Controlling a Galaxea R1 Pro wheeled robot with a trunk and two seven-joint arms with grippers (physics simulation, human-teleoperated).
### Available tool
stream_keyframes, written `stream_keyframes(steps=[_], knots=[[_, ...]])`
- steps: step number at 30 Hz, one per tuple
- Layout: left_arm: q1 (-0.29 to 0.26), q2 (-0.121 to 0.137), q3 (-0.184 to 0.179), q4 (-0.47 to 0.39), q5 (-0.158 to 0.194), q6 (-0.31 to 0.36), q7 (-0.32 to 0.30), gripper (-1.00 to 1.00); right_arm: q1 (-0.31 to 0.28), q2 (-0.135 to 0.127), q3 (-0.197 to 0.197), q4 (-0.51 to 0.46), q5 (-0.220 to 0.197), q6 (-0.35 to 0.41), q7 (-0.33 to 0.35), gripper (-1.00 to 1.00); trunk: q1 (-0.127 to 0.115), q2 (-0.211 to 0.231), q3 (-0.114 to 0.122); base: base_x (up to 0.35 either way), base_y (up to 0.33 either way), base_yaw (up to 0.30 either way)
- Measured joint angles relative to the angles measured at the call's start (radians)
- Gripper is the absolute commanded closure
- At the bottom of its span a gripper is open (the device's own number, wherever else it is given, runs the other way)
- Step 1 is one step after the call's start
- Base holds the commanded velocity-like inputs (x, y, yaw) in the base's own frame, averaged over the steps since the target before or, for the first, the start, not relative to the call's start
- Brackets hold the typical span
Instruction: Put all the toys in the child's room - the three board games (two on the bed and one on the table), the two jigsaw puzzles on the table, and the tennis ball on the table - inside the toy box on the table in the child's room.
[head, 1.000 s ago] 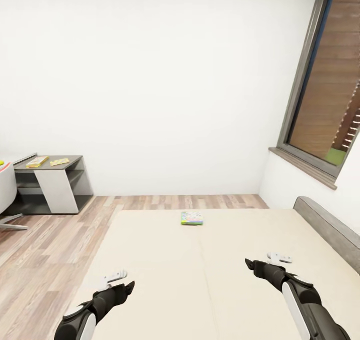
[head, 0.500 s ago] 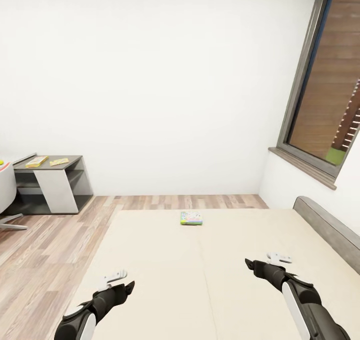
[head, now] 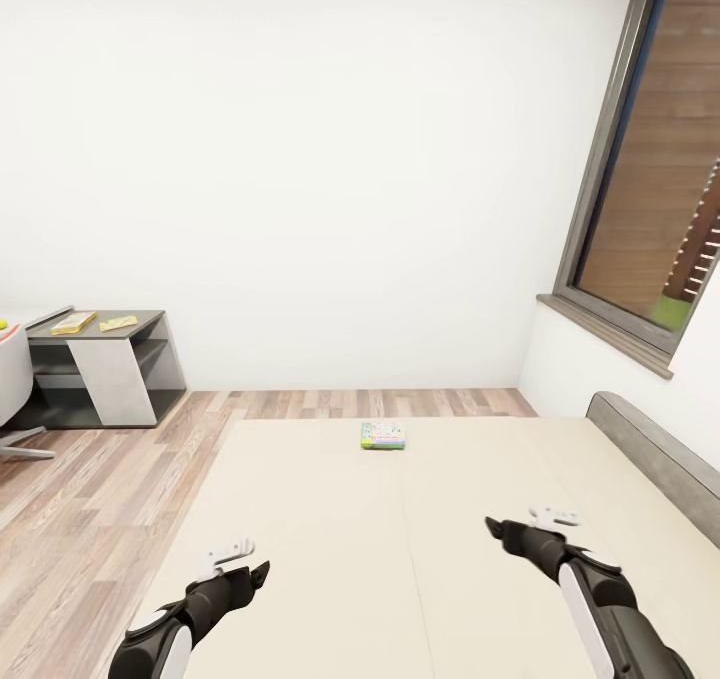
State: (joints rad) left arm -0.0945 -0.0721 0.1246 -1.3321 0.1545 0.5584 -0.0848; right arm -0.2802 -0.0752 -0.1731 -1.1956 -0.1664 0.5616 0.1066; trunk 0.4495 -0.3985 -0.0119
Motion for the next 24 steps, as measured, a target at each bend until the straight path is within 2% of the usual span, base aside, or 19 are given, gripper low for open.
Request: stream_keyframes(steps=[8,24], knots=[[0.000,0.000,0.000,0.000,-0.001,0.001,0.000,-1.00,0.000,0.012,0.000,0.000,0.001,0.001,-0.001,-1.00,0.000,0.000,0.000,0.000,0.000,0.000],[0.000,0.000,0.000,0.000,0.000,0.000,0.000,-1.00,0.000,0.015,-0.001,0.017,0.002,-0.001,-0.001,-1.00,0.000,0.000,0.000,0.000,0.000,0.000]])
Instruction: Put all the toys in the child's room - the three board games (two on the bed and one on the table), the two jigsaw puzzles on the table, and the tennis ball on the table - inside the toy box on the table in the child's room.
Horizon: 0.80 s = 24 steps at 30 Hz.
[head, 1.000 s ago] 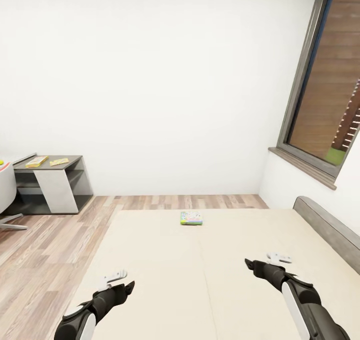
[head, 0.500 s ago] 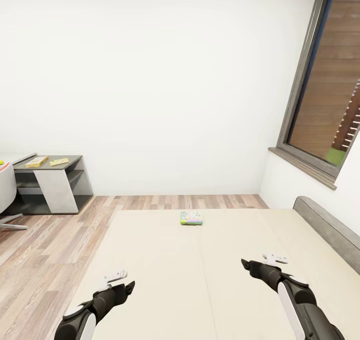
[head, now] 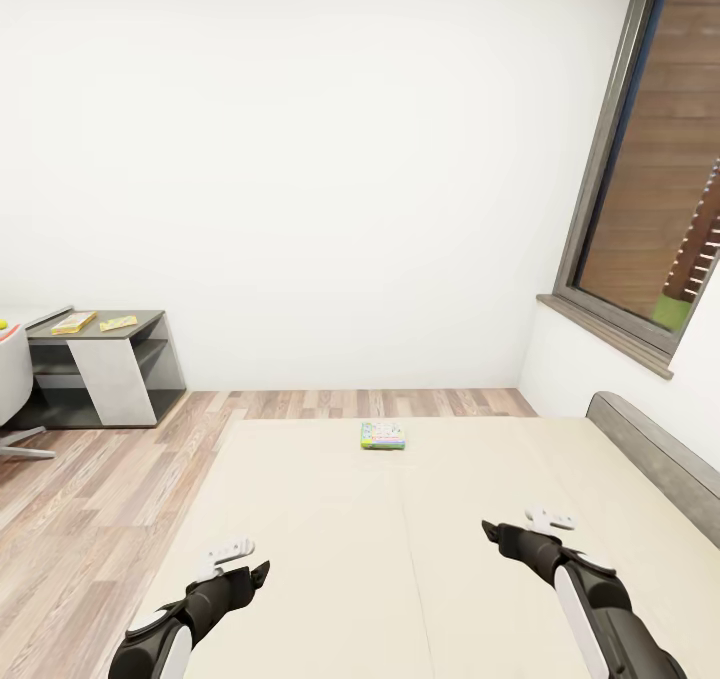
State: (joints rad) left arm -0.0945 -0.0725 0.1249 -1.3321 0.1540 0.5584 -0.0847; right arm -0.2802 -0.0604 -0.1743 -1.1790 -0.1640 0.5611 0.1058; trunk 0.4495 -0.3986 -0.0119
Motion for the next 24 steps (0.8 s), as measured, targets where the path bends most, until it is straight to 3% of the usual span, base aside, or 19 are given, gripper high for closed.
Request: stream_keyframes(steps=[24], knots=[[0.000,-0.001,0.001,0.000,-0.001,0.000,0.000,-1.00,0.000,0.001,0.007,0.009,0.002,0.000,0.000,-1.00,0.000,0.000,0.000,0.000,-0.090,0.000]])
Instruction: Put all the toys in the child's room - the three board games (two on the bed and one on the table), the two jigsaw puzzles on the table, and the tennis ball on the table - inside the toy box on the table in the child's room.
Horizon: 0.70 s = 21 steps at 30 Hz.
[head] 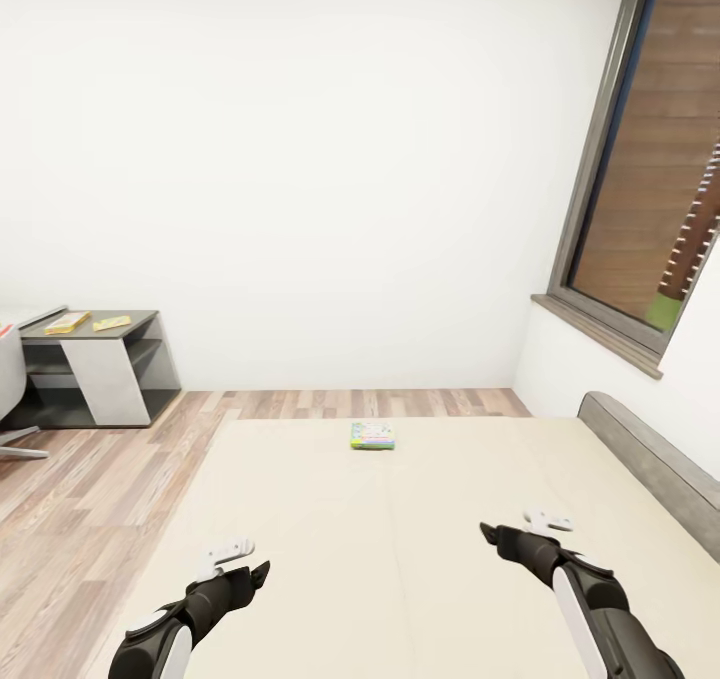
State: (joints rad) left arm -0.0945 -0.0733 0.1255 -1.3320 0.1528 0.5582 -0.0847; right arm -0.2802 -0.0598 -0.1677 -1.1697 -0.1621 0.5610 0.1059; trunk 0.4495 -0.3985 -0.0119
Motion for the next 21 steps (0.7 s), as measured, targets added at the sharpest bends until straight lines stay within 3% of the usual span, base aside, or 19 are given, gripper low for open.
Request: stream_keyframes(steps=[7,14,21], knots=[[0.000,0.000,0.000,0.000,0.001,0.001,0.000,-1.00,0.000,0.000,0.037,0.007,-0.001,0.000,0.000,-1.00,0.000,0.000,0.000,0.000,-0.151,0.000],[0.000,0.000,0.000,0.000,0.000,0.001,0.000,-1.00,0.000,-0.001,0.042,0.009,-0.001,0.000,0.000,-1.00,0.000,0.000,0.000,0.000,-0.219,0.000],[0.000,0.001,0.000,0.000,0.001,0.001,0.000,-1.00,0.000,-0.001,0.043,0.009,-0.002,0.000,0.000,-1.00,0.000,0.000,0.000,0.000,-0.023,0.000]])
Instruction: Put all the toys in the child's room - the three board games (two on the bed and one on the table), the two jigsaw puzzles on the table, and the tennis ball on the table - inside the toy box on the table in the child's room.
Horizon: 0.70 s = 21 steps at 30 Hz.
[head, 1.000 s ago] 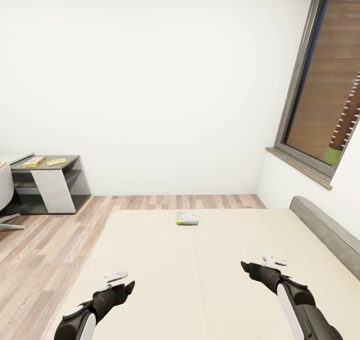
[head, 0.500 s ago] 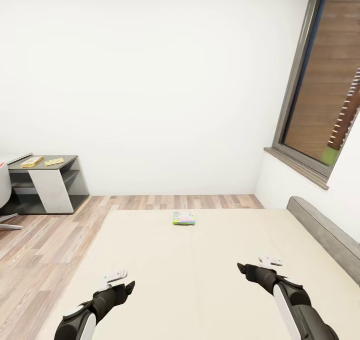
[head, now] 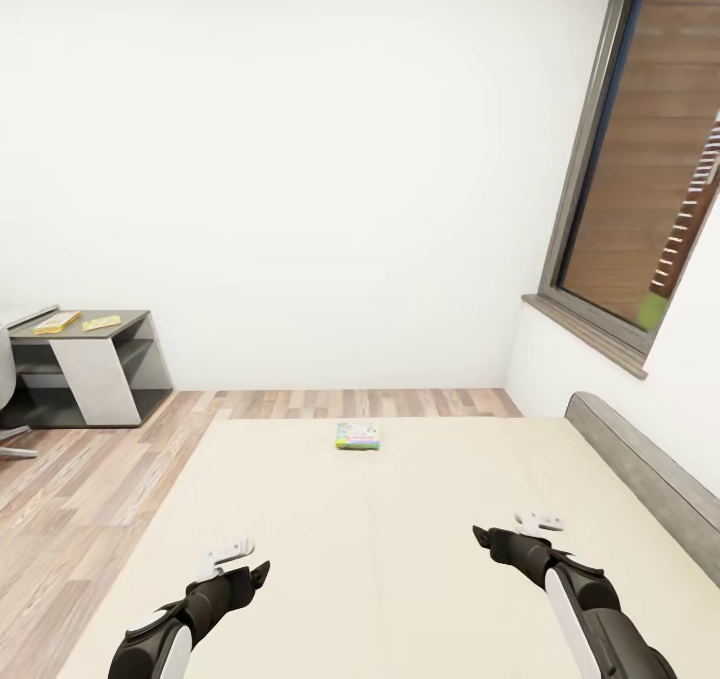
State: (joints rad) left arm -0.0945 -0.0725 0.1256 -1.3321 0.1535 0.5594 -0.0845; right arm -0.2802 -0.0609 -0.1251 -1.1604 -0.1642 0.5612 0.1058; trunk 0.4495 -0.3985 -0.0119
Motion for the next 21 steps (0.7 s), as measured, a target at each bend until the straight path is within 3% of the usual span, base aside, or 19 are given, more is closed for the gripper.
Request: stream_keyframes(steps=[13,21], knots=[[0.000,0.000,0.000,0.000,0.000,0.000,0.000,-1.00,0.000,0.000,0.001,0.000,0.000,0.000,0.000,-1.00,0.000,0.000,0.000,0.000,-0.004,0.000],[0.000,-0.001,-0.001,0.000,-0.004,0.001,0.001,-1.00,0.000,0.000,0.001,0.000,0.002,0.000,0.000,-1.00,0.000,0.000,0.000,0.000,-0.135,0.000]])
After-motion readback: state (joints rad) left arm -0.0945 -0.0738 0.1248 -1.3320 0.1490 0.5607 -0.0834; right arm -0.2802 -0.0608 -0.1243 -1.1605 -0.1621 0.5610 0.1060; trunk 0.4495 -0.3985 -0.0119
